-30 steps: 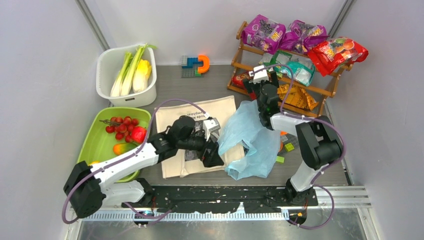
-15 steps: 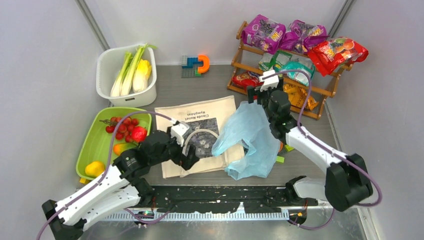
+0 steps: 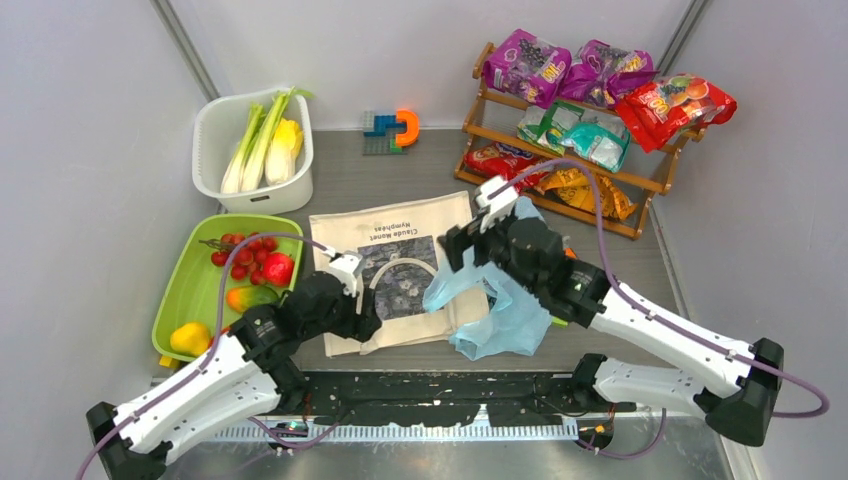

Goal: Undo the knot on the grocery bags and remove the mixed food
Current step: Adjust the takeout bag at the center of the board.

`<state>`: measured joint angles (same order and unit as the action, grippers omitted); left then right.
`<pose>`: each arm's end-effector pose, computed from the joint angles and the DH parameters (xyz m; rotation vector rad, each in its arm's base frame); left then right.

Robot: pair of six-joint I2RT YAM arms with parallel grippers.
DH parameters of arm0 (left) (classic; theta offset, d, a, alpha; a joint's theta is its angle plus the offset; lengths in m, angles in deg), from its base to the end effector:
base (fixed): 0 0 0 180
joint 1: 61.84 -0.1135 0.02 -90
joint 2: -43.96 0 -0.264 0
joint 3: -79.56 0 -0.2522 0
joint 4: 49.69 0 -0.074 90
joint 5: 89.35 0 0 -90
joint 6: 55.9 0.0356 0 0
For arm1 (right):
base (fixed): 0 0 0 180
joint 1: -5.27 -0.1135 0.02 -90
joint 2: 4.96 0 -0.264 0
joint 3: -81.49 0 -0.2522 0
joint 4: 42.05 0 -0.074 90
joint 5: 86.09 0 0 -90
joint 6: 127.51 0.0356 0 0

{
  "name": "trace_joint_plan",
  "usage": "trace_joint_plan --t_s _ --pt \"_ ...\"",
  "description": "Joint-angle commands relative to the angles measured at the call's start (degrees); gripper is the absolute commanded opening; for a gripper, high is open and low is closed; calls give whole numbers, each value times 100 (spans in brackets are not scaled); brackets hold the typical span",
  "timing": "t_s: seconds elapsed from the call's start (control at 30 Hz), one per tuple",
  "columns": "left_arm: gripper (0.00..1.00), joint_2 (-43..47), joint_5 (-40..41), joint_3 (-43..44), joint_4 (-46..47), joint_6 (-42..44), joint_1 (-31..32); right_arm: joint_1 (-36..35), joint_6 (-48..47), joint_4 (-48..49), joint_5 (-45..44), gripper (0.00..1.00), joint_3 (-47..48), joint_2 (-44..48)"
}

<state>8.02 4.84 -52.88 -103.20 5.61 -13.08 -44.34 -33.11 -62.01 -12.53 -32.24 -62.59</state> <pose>0.0908 -0.0997 0.2461 0.3799 2.3460 -0.5942 0.1593 0.1717 0.3531 -0.4863 1.7125 0.4304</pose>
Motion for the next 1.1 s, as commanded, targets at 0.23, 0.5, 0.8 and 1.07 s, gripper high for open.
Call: trace_joint_plan --t_s 0.23,0.5,0.8,1.07 --pt "57 -1283 698 64 267 -903 237 -1857 538 -82 -306 100 62 -160" --pt "0 -1890 1066 -131 618 -1187 412 -2108 131 657 -146 100 -568 452" --pt "0 -826 1448 676 703 -954 394 -2542 -1133 1555 526 100 -1457 897" --pt "0 -576 1429 1341 413 -555 132 -3453 -2360 3315 -307 98 -1710 -204"
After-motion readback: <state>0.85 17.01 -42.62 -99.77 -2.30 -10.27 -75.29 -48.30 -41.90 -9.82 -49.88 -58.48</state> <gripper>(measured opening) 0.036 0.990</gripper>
